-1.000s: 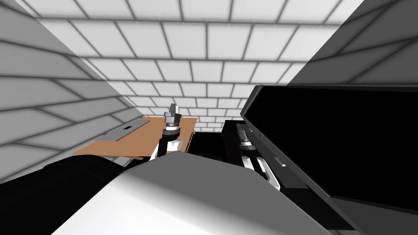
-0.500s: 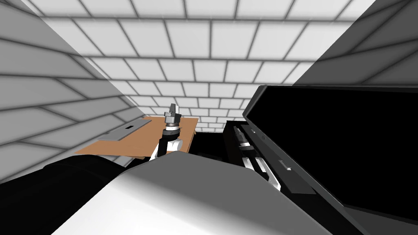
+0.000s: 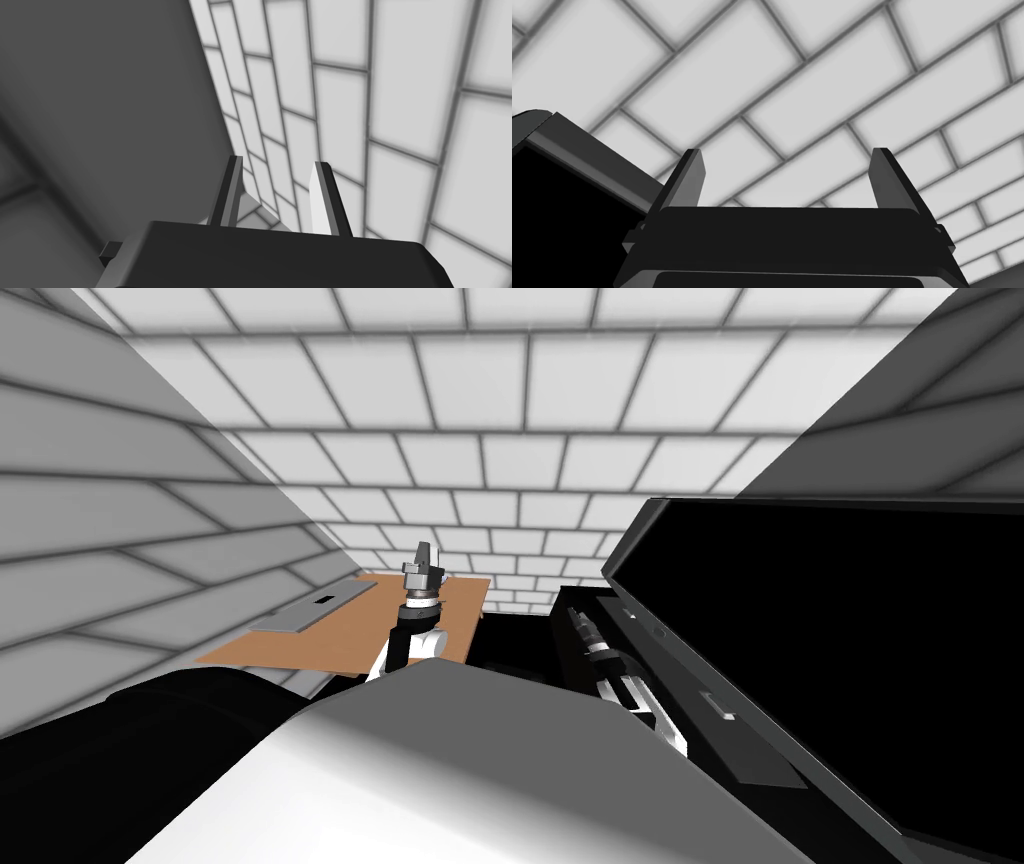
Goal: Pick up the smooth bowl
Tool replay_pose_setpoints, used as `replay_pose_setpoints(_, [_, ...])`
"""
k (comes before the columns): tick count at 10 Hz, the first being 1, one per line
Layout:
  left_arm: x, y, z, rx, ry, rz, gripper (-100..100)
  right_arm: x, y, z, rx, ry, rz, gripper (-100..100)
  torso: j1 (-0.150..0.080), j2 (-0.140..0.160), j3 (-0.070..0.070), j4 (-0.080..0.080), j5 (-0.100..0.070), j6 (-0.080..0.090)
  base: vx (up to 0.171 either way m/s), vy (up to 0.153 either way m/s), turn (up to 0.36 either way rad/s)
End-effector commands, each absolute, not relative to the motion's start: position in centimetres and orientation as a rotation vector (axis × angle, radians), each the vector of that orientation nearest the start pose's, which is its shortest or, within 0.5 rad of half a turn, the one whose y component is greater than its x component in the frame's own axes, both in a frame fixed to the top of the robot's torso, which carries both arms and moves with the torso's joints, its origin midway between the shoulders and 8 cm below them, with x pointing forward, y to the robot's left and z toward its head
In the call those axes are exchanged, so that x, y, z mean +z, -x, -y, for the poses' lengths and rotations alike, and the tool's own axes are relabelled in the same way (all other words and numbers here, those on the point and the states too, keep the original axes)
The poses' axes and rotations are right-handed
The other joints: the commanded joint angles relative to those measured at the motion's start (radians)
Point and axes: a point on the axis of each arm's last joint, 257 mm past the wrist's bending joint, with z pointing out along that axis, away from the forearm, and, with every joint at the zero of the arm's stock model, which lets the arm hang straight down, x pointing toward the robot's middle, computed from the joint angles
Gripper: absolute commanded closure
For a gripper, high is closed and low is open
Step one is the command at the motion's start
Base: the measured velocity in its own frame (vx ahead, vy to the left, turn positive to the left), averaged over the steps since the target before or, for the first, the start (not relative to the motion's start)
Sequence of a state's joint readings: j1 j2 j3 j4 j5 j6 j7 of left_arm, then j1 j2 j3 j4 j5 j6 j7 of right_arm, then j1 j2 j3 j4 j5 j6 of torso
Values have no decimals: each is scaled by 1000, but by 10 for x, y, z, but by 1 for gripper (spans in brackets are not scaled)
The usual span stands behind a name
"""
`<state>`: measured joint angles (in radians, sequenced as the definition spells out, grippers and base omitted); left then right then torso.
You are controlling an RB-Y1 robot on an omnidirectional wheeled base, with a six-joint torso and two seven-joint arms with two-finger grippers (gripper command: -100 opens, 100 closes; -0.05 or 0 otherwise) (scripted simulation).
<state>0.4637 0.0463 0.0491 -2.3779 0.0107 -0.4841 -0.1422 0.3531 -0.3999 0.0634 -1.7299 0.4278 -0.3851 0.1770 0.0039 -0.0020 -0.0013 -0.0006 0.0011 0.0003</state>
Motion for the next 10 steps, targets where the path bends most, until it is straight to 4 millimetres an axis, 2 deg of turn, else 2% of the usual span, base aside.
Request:
replay_pose_setpoints(1, [77,-325,-280,-1166,481,-588,0,-259,-429,276,627,-212,-1606,-100,0,0,0,0,0,0,23,67,47])
replay_pose_setpoints(3, [77,-325,-280,-1166,481,-588,0,-289,-427,289,556,-183,-1682,-100,-1,1,0,0,0,0,29,63,47])
replay_pose_setpoints(5, [77,-325,-280,-1166,481,-588,0,-303,-424,296,543,-200,-1709,-100,0,0,0,0,0,0,28,49,10])
replay_pose_setpoints(6, [77,-325,-280,-1166,481,-588,0,-323,-421,307,478,-159,-1768,-100,-2,1,1,0,0,0,33,41,55])
replay_pose_setpoints(7, [77,-325,-280,-1166,481,-589,0,-332,-418,312,469,-170,-1786,-100,-2,0,0,0,0,0,31,45,36])
replay_pose_setpoints(10, [77,-325,-280,-1166,481,-588,0,-378,-405,341,331,-96,-1914,-100,-1,1,0,0,0,0,36,60,46])
